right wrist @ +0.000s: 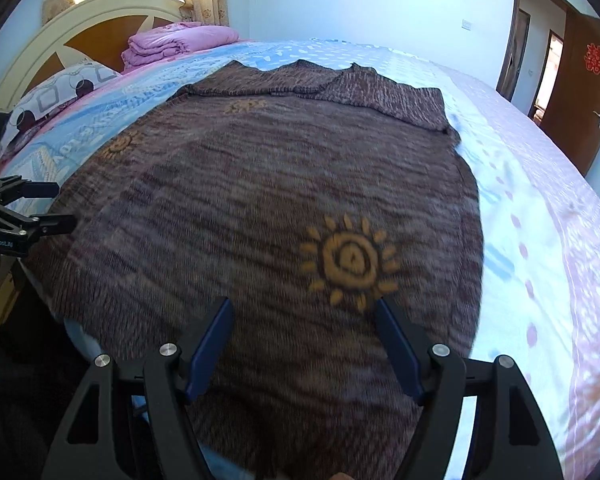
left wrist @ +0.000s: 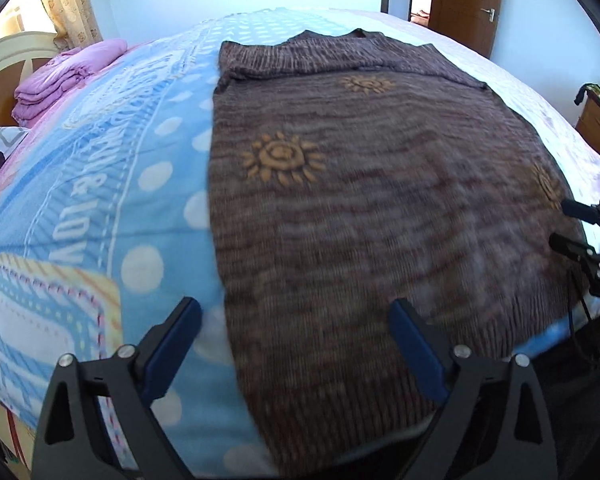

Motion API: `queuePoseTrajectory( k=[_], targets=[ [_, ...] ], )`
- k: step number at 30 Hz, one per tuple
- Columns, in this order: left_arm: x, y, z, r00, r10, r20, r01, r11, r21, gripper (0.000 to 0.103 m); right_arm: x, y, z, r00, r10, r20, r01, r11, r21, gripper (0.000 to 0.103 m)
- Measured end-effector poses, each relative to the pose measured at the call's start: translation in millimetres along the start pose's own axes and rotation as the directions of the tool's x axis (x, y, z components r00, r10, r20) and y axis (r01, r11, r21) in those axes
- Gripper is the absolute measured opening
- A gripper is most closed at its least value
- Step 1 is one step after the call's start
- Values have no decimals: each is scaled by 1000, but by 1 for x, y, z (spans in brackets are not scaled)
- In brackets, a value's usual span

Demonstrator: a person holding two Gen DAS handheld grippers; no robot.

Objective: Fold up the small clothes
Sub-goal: 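Move the right gripper back toward the sweater hem, then grasp the sweater hem with the left gripper while the right gripper grasps the hem too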

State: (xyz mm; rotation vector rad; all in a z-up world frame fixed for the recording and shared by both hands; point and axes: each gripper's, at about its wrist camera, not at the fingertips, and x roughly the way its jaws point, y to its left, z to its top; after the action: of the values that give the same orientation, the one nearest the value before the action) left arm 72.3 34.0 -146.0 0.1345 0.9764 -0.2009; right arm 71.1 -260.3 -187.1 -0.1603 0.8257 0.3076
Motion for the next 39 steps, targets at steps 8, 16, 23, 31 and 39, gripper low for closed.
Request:
queuePoseTrajectory(
  k=[8,16,23,31,39],
  targets=[
    [-17,16,-21,991,-136,-7,135,986,-101,75,-13,-9,-20,999,-1,-40,3,999,43,74],
    [-18,24,-29,987,-159,-3,157,973,-171,47,-21,-28,-26,1000,14,-19,-12,992,130,74],
    [-19,25,-27,984,-176,-4,173,970,-172,11,-28,-33,-30,1000,-8,-30,13,990,142,74],
    [-20,26,-27,987,-161,-3,159,974,-164,16,-40,-55,-45,998,-3,-62,18,971,238,74],
    [-17,19,-29,985,-170,6,170,977,-129,49,-37,-55,-55,997,36,-67,-17,964,266,72]
  ],
)
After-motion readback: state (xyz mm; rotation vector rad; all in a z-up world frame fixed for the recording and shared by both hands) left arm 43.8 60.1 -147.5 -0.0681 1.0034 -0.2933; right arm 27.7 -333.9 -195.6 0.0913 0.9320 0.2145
